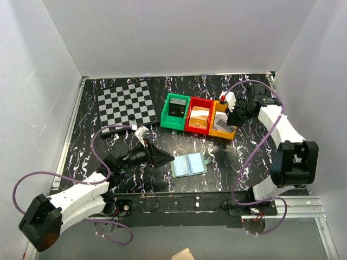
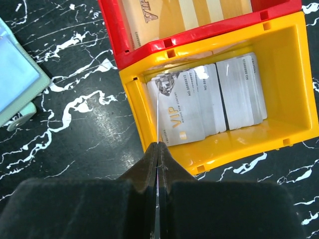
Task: Take the credit cards out of the card holder
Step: Place the credit card in the storage box.
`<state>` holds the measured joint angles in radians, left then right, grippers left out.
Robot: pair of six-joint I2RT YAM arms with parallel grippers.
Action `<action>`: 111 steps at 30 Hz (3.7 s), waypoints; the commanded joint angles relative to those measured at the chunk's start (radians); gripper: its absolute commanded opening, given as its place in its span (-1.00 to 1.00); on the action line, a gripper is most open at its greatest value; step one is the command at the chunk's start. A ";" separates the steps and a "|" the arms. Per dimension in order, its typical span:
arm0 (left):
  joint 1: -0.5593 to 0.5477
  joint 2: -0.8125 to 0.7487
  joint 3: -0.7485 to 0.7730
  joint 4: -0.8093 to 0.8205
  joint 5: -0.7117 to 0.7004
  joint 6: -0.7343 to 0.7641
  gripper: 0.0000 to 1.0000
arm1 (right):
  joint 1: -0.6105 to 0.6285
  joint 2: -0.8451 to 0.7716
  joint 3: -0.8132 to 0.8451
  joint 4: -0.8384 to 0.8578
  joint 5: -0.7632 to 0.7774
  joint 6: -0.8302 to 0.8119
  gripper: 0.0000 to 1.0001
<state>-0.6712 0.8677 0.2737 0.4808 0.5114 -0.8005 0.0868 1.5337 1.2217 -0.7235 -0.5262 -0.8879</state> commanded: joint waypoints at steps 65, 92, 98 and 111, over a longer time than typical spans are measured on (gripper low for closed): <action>-0.008 0.054 -0.108 0.110 -0.027 -0.048 0.05 | 0.126 0.169 0.078 0.018 0.207 -0.350 -0.97; -0.013 0.054 -0.123 0.114 -0.027 -0.045 0.05 | 0.145 0.253 0.133 0.010 0.187 -0.283 -0.97; -0.013 0.051 -0.130 0.110 -0.033 -0.040 0.05 | 0.143 0.272 0.136 0.030 0.213 -0.273 -0.97; -0.014 0.050 -0.133 0.108 -0.031 -0.042 0.05 | 0.131 0.267 0.168 0.076 0.261 -0.246 -0.97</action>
<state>-0.6785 0.9276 0.1539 0.5812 0.4858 -0.8528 0.2245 1.7870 1.3525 -0.6960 -0.2886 -1.1240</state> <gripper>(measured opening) 0.523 0.022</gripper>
